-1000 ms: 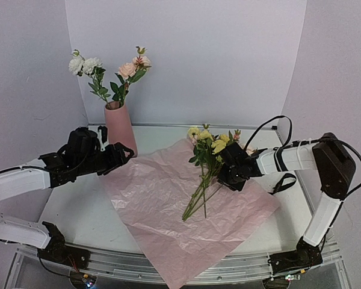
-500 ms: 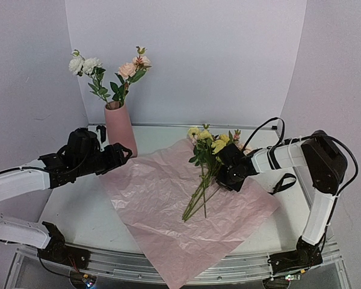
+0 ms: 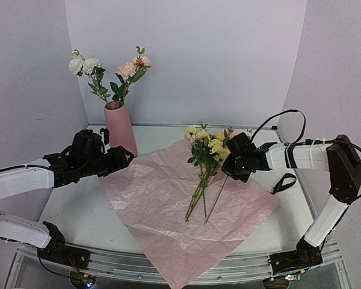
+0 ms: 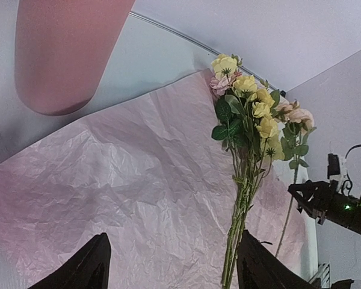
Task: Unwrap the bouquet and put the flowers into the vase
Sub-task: Pick up the fake flower from the wrapping paper, then insert the fake flower into the vase.
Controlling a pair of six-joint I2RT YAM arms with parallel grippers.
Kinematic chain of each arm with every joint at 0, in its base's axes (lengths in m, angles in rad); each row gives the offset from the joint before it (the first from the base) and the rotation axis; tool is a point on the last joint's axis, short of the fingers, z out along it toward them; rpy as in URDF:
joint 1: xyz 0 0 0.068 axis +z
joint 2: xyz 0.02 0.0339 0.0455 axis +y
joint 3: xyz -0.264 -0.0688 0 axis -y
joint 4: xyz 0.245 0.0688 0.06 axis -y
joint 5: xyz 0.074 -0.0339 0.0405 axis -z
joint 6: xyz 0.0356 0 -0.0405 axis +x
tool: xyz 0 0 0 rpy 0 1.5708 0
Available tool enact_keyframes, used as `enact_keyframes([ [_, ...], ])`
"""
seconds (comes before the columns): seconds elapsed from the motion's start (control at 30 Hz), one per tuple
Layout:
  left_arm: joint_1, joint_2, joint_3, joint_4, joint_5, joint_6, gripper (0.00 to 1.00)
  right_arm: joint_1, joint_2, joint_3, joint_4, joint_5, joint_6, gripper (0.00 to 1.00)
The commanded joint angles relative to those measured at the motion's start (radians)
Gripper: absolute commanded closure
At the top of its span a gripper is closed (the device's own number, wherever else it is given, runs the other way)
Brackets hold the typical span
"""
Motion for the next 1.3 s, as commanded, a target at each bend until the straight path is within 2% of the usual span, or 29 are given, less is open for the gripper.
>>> enact_keyframes([
  [0.0, -0.003, 0.005, 0.048, 0.033, 0.020, -0.027, 0.27, -0.003, -0.173, -0.044, -0.070, 0.126, -0.034, 1.00],
  [0.2, -0.005, 0.008, 0.061, 0.033, 0.076, -0.055, 0.27, -0.003, -0.339, -0.067, -0.058, 0.128, -0.201, 1.00],
  [0.3, -0.010, 0.016, 0.070, 0.035, 0.123, -0.070, 0.27, -0.003, -0.435, -0.114, 0.019, 0.101, -0.297, 1.00],
  [0.4, -0.024, 0.025, 0.080, 0.039, 0.138, -0.090, 0.27, -0.003, -0.569, -0.201, 0.193, -0.067, -0.447, 0.99],
  [0.53, -0.067, 0.044, 0.108, 0.051, 0.152, -0.117, 0.27, -0.003, -0.727, -0.326, 0.408, -0.323, -0.537, 0.92],
  [0.8, -0.277, 0.136, 0.257, 0.116, 0.095, -0.125, 0.27, -0.003, -0.773, -0.328, 0.460, -0.588, -0.546, 0.94],
  [1.07, -0.397, 0.305, 0.440, 0.182, 0.092, -0.089, 0.27, -0.002, -0.798, -0.323, 0.477, -0.651, -0.510, 1.00],
  [1.27, -0.451, 0.399, 0.507, 0.381, 0.156, -0.147, 0.27, -0.003, -0.831, -0.341, 0.491, -0.670, -0.496, 1.00],
])
